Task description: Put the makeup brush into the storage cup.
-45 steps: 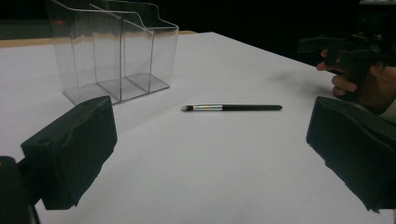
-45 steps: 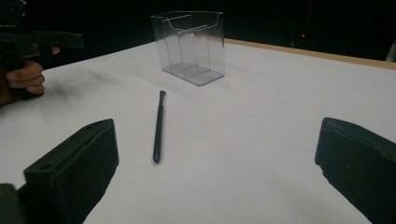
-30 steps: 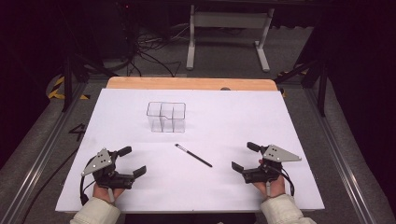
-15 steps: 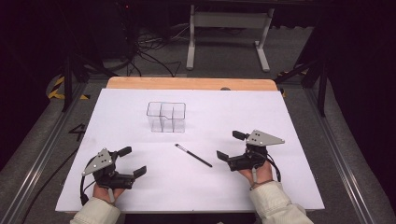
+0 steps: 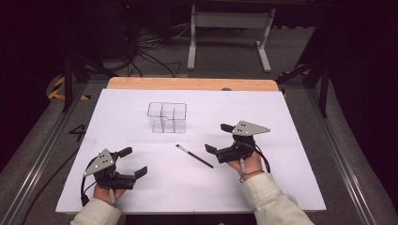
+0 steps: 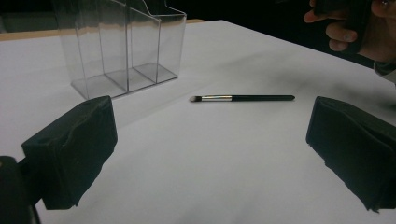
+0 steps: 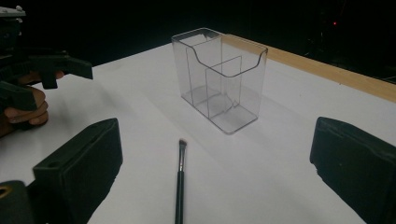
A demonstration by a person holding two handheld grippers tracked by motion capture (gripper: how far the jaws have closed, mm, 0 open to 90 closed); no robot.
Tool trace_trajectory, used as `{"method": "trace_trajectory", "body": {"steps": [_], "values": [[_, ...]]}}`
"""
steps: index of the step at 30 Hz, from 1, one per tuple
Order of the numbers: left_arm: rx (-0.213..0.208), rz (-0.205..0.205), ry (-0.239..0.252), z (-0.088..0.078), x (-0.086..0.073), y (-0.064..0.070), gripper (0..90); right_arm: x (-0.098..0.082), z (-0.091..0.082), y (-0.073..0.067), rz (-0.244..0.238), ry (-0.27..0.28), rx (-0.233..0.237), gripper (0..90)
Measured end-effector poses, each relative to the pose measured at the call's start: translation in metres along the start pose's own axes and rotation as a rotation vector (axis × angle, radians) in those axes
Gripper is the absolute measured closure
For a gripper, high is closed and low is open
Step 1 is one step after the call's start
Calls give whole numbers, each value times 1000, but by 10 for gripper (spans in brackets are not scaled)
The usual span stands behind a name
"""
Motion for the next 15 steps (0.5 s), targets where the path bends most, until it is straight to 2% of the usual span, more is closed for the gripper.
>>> {"method": "trace_trajectory", "body": {"steps": [8, 15], "values": [[-7, 2, -13, 1, 0, 1, 28, 5, 18, -5, 13, 0, 29, 7], [-14, -7, -11, 1, 0, 0, 27, 8, 33, -11, 2, -29, 38, 6]]}}
Point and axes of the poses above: each handheld gripper's, and its own axes: z roughly forward along the jaws, x roughly out of its top, y roughly to its right, the point moved 7 cm from there along z, roughly forward along the jaws, and after that the axes turned 13 degrees about y, right-handed, at the moved point
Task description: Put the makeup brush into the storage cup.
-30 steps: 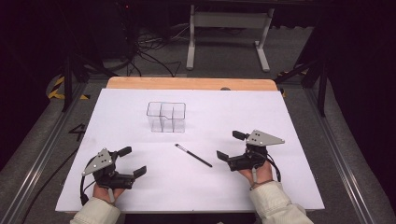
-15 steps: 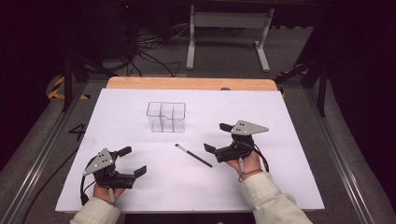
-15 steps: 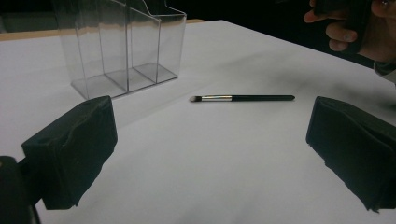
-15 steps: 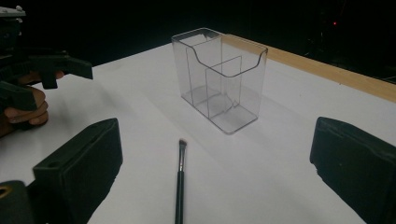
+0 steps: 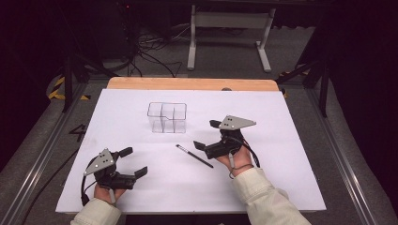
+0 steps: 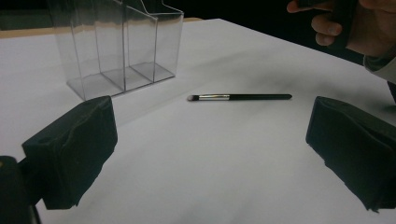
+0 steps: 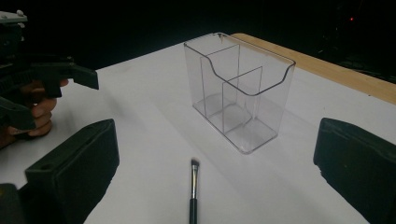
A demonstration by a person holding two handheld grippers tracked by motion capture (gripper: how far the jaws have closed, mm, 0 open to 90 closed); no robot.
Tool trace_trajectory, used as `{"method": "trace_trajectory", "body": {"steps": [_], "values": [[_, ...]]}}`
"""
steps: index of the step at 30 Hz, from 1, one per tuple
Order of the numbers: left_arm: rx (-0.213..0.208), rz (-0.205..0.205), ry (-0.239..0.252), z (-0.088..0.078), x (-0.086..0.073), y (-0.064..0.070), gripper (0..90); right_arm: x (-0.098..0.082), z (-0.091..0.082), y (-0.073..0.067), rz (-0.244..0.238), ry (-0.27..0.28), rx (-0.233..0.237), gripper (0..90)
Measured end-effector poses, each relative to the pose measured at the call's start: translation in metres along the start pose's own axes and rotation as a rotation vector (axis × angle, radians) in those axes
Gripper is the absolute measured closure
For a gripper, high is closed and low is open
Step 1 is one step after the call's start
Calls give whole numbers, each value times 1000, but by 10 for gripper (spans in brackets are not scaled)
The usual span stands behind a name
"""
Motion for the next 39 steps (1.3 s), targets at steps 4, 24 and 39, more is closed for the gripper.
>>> {"method": "trace_trajectory", "body": {"steps": [4, 24, 39], "values": [[-4, -3, -16, 0, -1, 0, 26, 0, 7, -2, 22, -35, 33, 21], [37, -29, -91, 2, -6, -3, 44, -13, 30, -4, 14, -438, 43, 214], [23, -22, -116, 3, -8, -1, 52, -25, 42, -9, -10, -630, 68, 228]]}}
Point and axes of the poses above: each handheld gripper's, and its own axes: z roughly forward along the jaws, x roughly out of its top, y roughly to its right, the point moved 7 cm from there along z, roughly forward along the jaws, and after that the axes turned 13 degrees about y, right-handed, at the moved point
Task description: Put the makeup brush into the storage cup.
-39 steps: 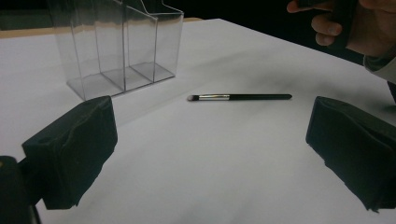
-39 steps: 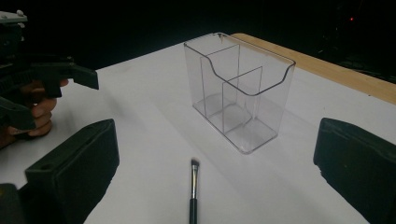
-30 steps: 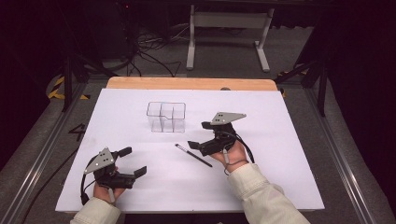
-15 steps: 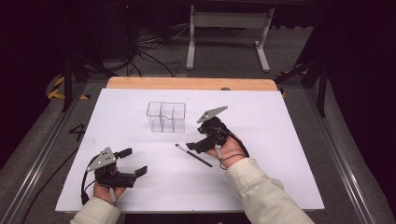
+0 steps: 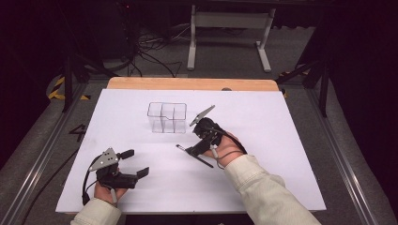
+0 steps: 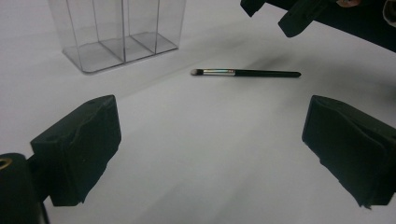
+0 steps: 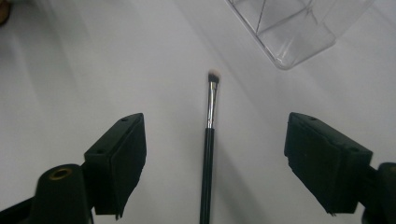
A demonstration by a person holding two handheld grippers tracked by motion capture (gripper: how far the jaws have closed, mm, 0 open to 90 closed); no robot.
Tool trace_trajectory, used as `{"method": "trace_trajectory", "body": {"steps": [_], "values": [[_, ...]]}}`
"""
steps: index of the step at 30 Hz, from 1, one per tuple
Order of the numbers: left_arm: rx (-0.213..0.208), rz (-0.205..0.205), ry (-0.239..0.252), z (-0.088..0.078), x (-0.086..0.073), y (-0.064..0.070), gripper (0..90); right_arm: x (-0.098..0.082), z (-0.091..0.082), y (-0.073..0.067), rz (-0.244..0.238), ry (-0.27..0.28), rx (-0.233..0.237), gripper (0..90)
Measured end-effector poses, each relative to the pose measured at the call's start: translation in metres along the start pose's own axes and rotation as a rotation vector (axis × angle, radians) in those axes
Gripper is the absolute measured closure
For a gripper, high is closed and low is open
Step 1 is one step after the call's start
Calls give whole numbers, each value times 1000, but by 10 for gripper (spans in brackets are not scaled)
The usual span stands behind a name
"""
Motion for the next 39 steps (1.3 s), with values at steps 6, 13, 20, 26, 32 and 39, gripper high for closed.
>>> {"method": "trace_trajectory", "body": {"steps": [6, 13, 20, 26, 32, 39], "values": [[-1, -6, -3, 0, 0, 0, 54, -8, 9, 3, 16, -109, -6, 279], [-9, -3, -13, 0, -1, 1, 66, -19, 14, 1, 4, -199, -2, 378], [-11, -4, -16, 0, -1, 1, 66, -27, 18, 1, -7, -269, -9, 472], [-9, -5, -14, 1, -1, 1, 66, -33, 21, -1, -5, -334, 1, 580], [-13, -2, -17, 1, -1, 1, 67, -38, 24, -4, -31, -383, -2, 648], [-13, 0, -15, 1, -1, 1, 73, -40, 26, -4, -43, -408, -38, 722]]}}
Point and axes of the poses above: each handheld gripper's, and its own axes: z roughly forward along the jaws, x roughly out of its top, y roughly to its right, the point moved 7 cm from there along z, roughly forward along the jaws, and after that the axes turned 13 degrees about y, right-handed, at the moved point
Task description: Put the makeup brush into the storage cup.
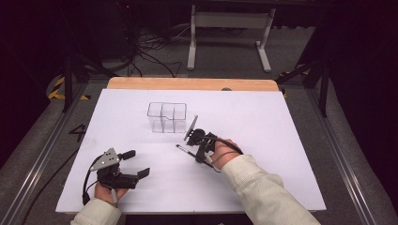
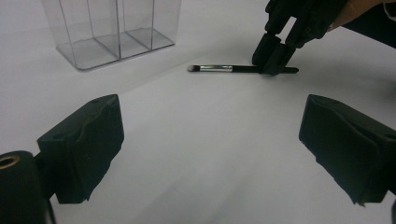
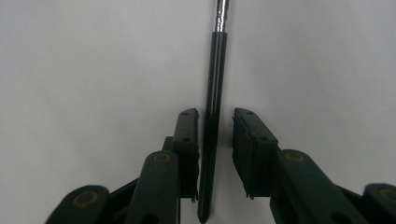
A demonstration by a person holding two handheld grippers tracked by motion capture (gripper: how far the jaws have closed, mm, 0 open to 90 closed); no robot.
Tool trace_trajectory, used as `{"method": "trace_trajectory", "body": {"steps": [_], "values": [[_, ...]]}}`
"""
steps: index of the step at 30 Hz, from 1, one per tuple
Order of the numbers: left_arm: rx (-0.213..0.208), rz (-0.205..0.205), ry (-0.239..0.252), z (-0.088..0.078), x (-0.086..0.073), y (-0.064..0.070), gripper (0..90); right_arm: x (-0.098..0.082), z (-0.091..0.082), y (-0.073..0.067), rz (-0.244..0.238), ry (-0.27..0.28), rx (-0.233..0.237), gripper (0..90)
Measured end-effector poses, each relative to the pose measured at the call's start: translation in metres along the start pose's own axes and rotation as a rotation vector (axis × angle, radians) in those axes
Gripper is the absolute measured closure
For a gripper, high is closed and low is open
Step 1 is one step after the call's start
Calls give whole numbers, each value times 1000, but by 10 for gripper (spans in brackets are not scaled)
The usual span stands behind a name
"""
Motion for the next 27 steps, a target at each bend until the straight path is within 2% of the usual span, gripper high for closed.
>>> {"method": "trace_trajectory", "body": {"steps": [6, 11, 20, 25, 27], "values": [[-12, -3, -7, -1, 0, 1, 104, -2, 0, -3, -20, -25, -30, 764], [-22, -6, -8, -1, 0, 2, 132, -3, 0, -5, -16, -42, -26, 818], [-45, -25, -5, -3, 1, 5, 186, -4, -1, -7, -15, -37, -48, 841], [-62, -34, 6, -4, 3, 5, 199, -5, -2, -6, -19, -19, -41, 843], [-65, -53, 16, -4, 4, 6, 206, -6, -5, -6, -20, -5, -39, 843]]}}
Point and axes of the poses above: each handheld gripper's, and its own axes: z roughly forward along the jaws, x roughly out of its top, y roughly to its right, the point moved 7 cm from there along z, roughly forward along the jaws, and after that the axes turned 13 degrees about y, right-handed, at the moved point
